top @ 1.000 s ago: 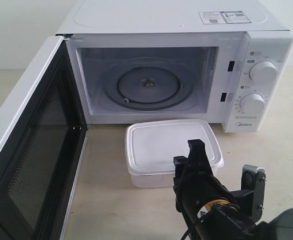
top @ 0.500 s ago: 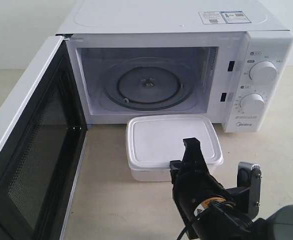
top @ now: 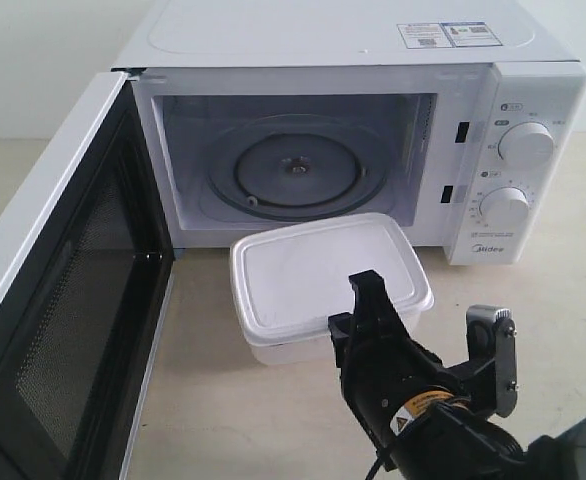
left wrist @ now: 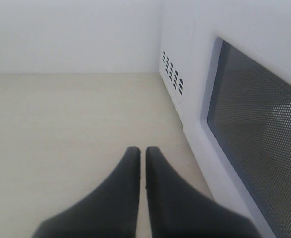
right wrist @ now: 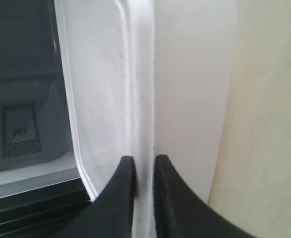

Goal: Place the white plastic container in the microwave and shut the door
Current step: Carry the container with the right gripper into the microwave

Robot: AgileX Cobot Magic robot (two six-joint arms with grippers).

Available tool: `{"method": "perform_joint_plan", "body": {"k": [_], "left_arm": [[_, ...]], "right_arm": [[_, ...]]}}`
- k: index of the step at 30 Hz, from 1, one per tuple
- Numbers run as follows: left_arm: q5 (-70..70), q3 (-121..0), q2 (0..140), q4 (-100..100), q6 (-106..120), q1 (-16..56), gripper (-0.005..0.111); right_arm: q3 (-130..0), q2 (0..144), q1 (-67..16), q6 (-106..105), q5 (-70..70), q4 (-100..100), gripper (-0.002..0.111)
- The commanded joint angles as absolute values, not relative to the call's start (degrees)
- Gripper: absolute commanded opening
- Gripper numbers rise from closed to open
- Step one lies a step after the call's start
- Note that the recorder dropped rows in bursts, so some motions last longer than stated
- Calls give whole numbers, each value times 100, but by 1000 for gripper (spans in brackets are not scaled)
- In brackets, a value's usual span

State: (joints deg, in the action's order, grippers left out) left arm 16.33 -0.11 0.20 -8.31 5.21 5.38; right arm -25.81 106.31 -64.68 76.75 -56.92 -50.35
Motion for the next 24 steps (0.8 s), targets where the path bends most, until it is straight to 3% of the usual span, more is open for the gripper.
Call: {"method": "perform_joint_plan", "body": {"k": [1, 24], "left_arm": [[1627, 0, 0, -818, 472, 524, 4], [1627, 0, 0, -818, 472, 524, 4]], "right_arm": [[-2437, 10242, -6465, 7266, -5872, -5036, 0], [-2723, 10057, -6852, 6945, -6162, -5561, 0]]}}
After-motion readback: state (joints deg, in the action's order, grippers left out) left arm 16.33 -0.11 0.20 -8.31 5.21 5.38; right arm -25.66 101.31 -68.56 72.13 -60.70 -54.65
